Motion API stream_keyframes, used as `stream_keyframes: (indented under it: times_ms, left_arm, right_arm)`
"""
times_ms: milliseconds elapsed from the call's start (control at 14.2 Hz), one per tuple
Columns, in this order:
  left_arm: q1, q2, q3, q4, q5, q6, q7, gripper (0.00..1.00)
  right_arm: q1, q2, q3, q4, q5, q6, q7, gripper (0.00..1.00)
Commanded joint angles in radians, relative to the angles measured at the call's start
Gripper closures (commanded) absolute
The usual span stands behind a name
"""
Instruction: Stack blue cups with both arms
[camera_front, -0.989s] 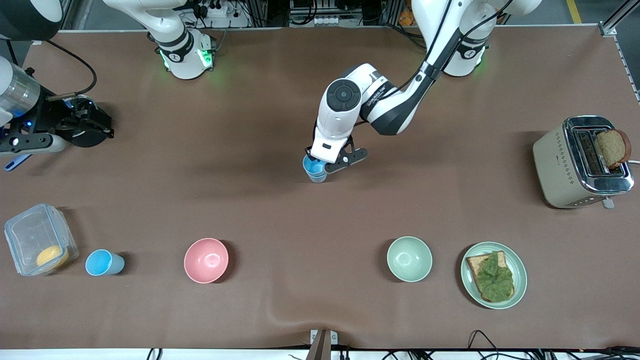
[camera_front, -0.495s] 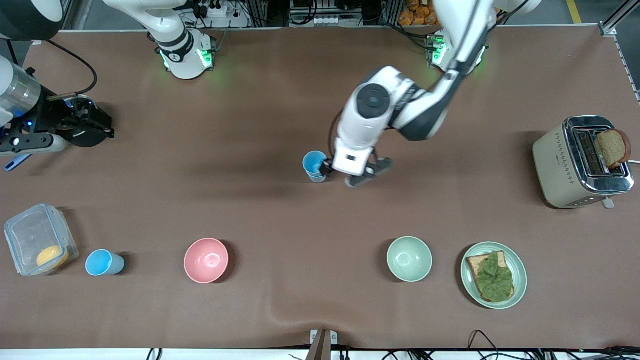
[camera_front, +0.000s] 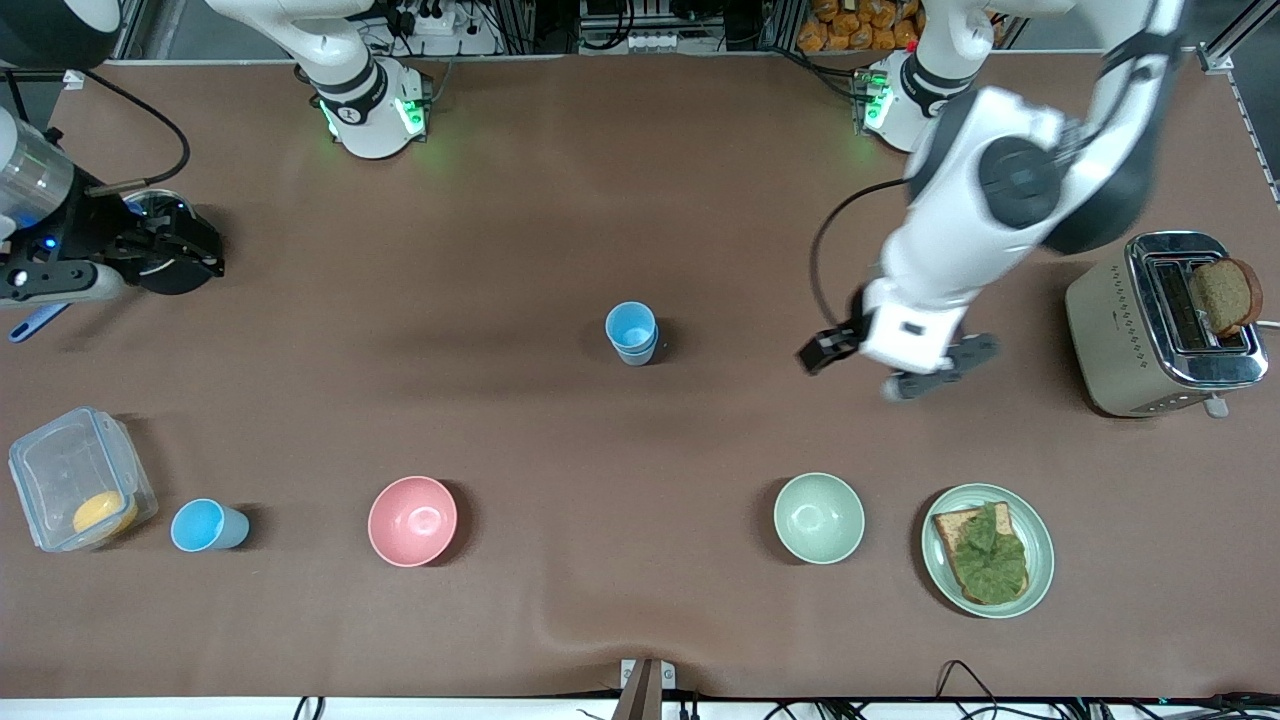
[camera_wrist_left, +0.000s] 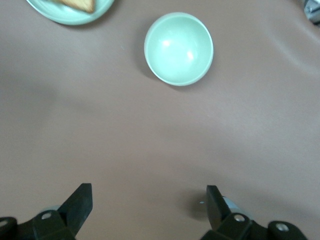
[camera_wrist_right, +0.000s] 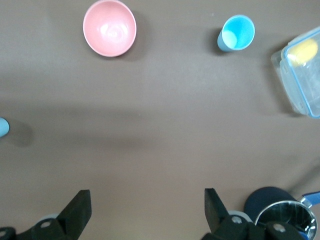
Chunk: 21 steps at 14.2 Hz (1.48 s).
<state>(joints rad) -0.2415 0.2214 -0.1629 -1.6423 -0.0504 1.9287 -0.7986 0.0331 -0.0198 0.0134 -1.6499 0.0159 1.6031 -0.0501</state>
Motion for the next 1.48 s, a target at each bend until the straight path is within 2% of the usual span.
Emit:
stream_keyframes:
  times_ms: [0,141,424,707,918,1060,1413]
  left_arm:
    - [0.089,-0.092,-0.01,-0.021,0.014,-0.101,0.193,0.0]
    - [0.102,-0.141,0.032,-0.017,0.015,-0.239,0.393,0.0]
    - [0.051,-0.207,0.176,-0.011,0.037,-0.364,0.62,0.0]
    - [0.071,-0.22,0.177,0.067,0.104,-0.453,0.72,0.0]
    - [0.14,-0.223,0.177,0.133,0.086,-0.503,0.725,0.0]
    - [0.149,-0.22,0.18,0.168,0.092,-0.524,0.725,0.0]
    - [0.14,-0.218,0.171,0.174,0.093,-0.54,0.739,0.0]
  right_arm:
    - [0.017,-0.002,-0.003,0.018,-0.021,0.017,0.009,0.0]
    - [0.013,0.0,-0.004,0.012,-0.007,0.041,0.013,0.0]
    - [0.001,0.003,-0.01,0.012,-0.002,0.044,0.015,0.0]
    - [-0.004,0.021,-0.012,0.019,-0.005,0.049,0.004,0.0]
    - [-0.016,0.034,-0.012,0.018,-0.005,0.052,0.013,0.0]
    - [-0.016,0.035,-0.012,0.018,-0.011,0.054,0.01,0.0]
    - [-0.015,0.035,-0.012,0.018,-0.011,0.046,0.013,0.0]
